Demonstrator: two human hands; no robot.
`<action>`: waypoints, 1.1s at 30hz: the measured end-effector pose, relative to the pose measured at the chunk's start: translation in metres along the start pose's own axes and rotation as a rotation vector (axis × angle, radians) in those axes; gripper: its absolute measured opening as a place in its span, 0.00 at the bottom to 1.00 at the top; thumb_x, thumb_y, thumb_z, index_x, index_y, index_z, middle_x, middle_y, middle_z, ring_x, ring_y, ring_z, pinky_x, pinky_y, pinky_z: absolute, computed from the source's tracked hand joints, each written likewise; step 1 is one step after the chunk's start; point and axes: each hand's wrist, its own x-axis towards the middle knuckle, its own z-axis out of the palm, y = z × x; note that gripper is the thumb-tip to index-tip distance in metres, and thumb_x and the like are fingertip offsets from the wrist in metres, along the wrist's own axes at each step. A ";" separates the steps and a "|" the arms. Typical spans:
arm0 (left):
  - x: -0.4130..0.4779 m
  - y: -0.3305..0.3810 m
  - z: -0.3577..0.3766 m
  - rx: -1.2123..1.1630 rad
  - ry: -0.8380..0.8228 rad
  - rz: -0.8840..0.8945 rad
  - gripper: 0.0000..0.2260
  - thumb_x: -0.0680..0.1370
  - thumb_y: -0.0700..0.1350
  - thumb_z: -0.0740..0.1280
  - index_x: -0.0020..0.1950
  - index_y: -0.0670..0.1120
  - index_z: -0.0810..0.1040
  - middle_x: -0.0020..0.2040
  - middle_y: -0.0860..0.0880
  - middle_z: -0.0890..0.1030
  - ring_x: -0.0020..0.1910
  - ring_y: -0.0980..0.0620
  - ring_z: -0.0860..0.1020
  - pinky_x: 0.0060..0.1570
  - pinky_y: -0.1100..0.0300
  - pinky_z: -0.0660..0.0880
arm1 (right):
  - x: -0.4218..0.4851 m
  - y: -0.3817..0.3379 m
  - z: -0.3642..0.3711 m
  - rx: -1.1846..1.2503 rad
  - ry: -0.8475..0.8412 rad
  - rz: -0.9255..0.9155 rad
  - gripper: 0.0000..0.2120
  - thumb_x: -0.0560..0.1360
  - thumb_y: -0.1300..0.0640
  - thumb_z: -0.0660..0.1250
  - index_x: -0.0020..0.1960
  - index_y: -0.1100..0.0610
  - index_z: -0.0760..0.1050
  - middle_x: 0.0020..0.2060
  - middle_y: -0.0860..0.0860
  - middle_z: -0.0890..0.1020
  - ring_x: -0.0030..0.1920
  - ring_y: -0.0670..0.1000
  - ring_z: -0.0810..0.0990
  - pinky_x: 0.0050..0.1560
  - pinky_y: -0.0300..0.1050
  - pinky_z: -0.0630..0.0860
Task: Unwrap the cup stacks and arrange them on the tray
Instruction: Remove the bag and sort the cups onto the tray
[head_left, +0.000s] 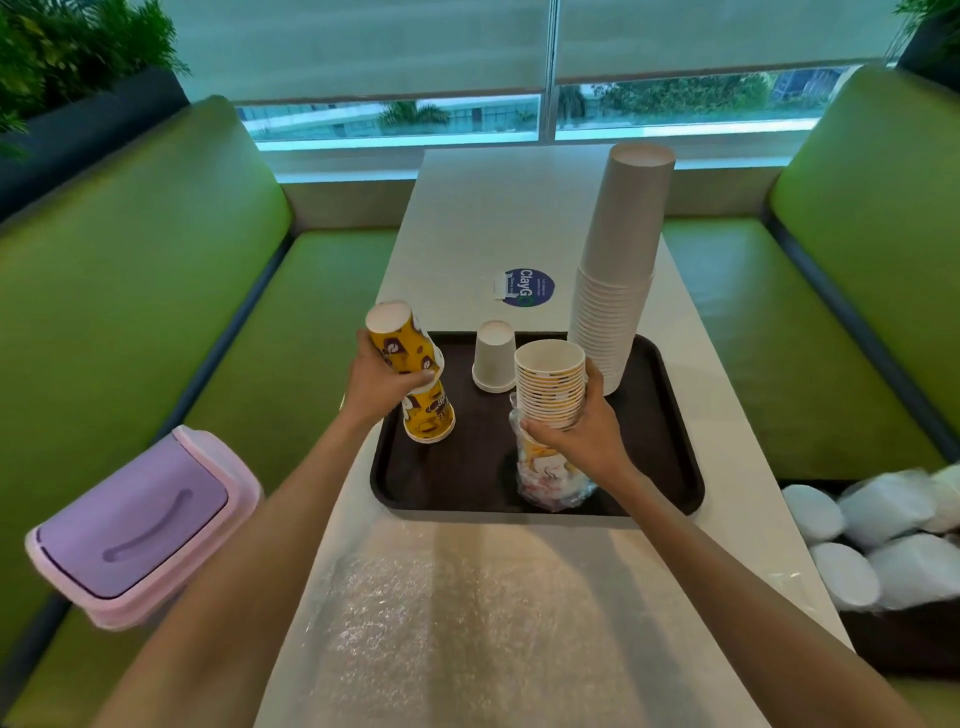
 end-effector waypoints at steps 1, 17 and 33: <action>-0.001 -0.006 0.003 0.015 -0.012 -0.013 0.37 0.63 0.41 0.80 0.66 0.43 0.63 0.58 0.47 0.76 0.57 0.48 0.76 0.59 0.51 0.74 | 0.000 0.001 0.000 -0.003 0.000 0.001 0.49 0.65 0.50 0.79 0.75 0.50 0.51 0.68 0.52 0.71 0.67 0.52 0.72 0.65 0.51 0.71; -0.012 0.032 0.008 0.139 0.028 0.268 0.34 0.73 0.49 0.72 0.75 0.46 0.60 0.73 0.45 0.63 0.72 0.48 0.62 0.70 0.52 0.61 | -0.003 -0.001 0.004 -0.022 -0.030 -0.026 0.48 0.65 0.50 0.79 0.73 0.44 0.49 0.69 0.51 0.70 0.68 0.51 0.71 0.67 0.51 0.70; -0.021 0.111 0.065 0.599 -0.645 0.304 0.32 0.71 0.55 0.73 0.71 0.45 0.68 0.70 0.45 0.70 0.66 0.46 0.69 0.62 0.53 0.68 | -0.010 -0.007 0.004 0.012 -0.031 -0.050 0.46 0.65 0.46 0.78 0.71 0.37 0.49 0.68 0.49 0.71 0.67 0.52 0.72 0.65 0.58 0.73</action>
